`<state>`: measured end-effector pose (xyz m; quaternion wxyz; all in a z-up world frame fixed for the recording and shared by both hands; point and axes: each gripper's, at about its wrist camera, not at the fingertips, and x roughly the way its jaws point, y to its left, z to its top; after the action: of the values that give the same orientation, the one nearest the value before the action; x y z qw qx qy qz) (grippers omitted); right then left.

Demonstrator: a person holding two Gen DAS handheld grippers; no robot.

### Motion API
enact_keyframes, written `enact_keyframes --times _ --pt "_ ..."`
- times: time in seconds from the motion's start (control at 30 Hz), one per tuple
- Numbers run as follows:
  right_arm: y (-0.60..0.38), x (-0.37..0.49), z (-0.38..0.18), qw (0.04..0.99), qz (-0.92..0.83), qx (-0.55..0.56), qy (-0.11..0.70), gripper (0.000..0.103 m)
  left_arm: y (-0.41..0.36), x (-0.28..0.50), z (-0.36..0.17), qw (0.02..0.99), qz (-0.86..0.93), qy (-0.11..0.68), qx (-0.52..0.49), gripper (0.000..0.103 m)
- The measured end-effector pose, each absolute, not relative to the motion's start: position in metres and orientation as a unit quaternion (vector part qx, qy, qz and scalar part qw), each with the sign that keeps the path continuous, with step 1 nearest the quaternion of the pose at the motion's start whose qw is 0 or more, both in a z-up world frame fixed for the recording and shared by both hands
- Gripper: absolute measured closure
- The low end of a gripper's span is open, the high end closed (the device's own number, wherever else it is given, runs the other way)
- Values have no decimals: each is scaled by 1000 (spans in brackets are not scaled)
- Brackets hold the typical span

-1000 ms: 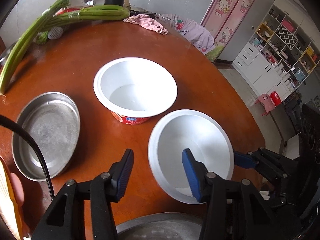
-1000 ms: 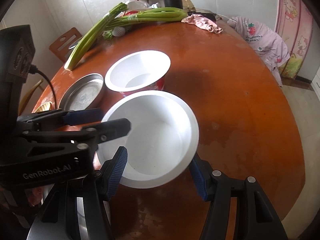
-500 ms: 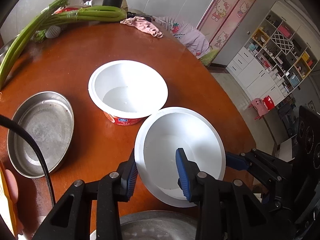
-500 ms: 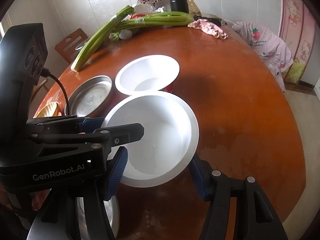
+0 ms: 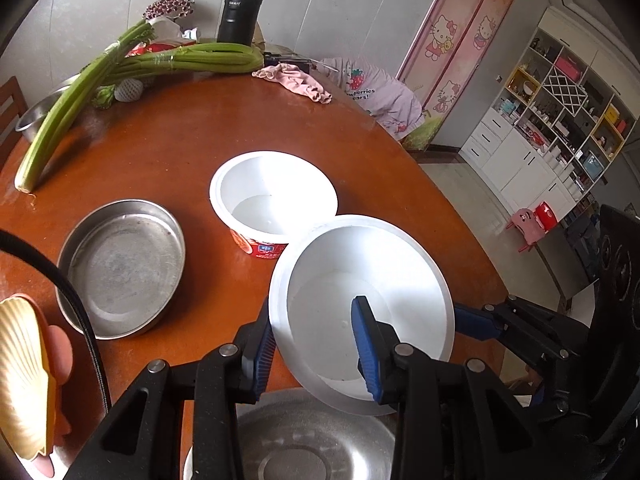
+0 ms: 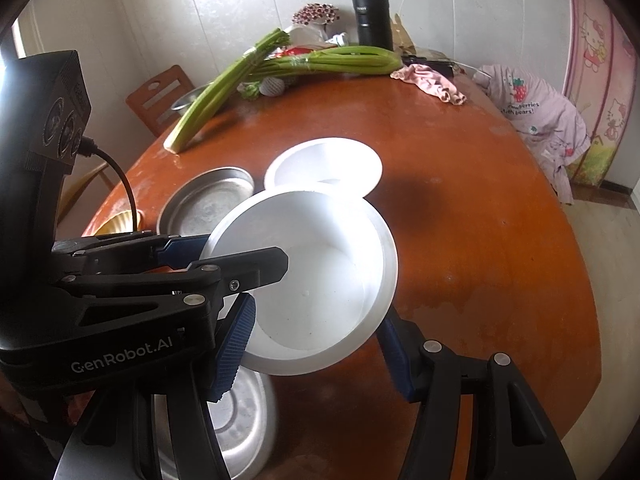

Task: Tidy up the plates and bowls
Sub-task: 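Lift the white bowl with the right gripper and carry it over the steel bowl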

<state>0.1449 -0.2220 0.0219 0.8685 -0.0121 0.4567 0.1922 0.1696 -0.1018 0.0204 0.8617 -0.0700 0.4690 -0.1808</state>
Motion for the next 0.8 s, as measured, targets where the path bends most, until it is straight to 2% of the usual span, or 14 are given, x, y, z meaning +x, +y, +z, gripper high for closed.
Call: enact_keyframes --times 0.8 --pt "-190 91 44 873 232 -40 428 41 -70 105 44 882 -150 439 -84 66"
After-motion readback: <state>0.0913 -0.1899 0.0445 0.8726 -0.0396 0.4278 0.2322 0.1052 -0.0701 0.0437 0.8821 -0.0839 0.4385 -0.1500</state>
